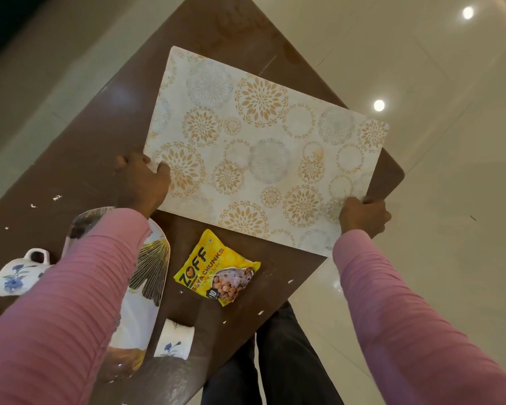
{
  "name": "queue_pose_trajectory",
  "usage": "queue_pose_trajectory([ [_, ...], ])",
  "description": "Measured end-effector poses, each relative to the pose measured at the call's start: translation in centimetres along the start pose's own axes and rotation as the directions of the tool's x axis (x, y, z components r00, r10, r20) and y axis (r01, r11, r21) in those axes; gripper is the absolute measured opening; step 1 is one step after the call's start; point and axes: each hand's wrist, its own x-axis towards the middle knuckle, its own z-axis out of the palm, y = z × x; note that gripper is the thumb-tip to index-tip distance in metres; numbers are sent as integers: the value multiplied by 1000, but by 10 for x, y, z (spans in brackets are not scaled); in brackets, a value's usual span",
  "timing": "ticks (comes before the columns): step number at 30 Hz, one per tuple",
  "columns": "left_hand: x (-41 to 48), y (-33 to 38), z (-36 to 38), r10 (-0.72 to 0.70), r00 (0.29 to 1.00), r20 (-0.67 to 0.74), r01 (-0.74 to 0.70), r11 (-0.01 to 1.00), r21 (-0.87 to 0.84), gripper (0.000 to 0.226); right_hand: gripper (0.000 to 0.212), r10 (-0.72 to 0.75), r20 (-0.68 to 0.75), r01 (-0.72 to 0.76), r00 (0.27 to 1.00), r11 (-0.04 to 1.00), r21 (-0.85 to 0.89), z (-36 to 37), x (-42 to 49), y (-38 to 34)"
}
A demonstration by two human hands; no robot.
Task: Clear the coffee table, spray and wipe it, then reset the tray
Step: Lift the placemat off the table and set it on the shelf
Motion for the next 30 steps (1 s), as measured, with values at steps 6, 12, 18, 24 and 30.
queue_pose_trajectory([
  [6,-9,5,15,32,998,-63,-28,997,67,50,32,-38,9,37,999,997,70,-12,15,17],
  [12,-9,-2,15,27,1000,-5,-27,998,52,50,20,-218,166,167,962,947,275,-30,36,31],
  [18,-15,5,0,-62,990,124,90,969,-229,39,22,-224,248,105,943,904,415,-55,48,20],
  [24,-32,-10,-41,-155,977,144,206,850,-484,12,17,-359,214,248,908,875,417,-87,39,-7],
  [30,-95,-49,-78,-285,947,146,304,662,-685,18,20,-550,257,440,794,813,382,-115,-3,-39],
])
